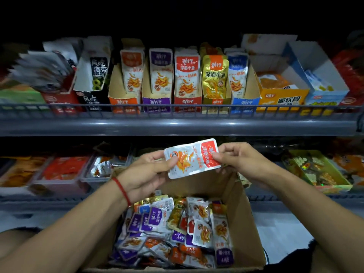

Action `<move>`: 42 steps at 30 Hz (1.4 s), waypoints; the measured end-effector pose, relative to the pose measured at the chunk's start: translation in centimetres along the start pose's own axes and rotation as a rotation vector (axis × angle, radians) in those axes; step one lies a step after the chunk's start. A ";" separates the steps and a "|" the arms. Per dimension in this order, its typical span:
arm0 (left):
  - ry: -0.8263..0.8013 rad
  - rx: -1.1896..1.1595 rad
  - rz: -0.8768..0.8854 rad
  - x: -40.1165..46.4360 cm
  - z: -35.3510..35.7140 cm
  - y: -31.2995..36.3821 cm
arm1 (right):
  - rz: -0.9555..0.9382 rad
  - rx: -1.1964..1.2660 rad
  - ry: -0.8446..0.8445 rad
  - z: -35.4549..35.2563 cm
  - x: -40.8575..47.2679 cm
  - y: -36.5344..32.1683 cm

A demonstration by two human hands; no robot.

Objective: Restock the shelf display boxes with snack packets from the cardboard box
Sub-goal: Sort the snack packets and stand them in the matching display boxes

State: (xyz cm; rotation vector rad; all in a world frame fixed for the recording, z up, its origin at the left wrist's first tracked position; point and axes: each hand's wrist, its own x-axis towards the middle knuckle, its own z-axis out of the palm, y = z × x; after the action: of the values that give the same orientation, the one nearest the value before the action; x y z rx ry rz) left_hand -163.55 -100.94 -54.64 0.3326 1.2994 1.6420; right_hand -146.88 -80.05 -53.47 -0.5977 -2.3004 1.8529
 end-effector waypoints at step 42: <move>0.333 0.633 0.654 0.7 -1.9 6.5 | -0.651 -1.634 0.605 -1.5 15.0 -17.3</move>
State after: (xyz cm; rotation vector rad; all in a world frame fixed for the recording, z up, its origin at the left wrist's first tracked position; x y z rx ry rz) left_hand -168.60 -101.19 -50.05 0.9781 2.1193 1.8133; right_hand -163.97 -75.93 -38.69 -0.2951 -2.4965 -0.6450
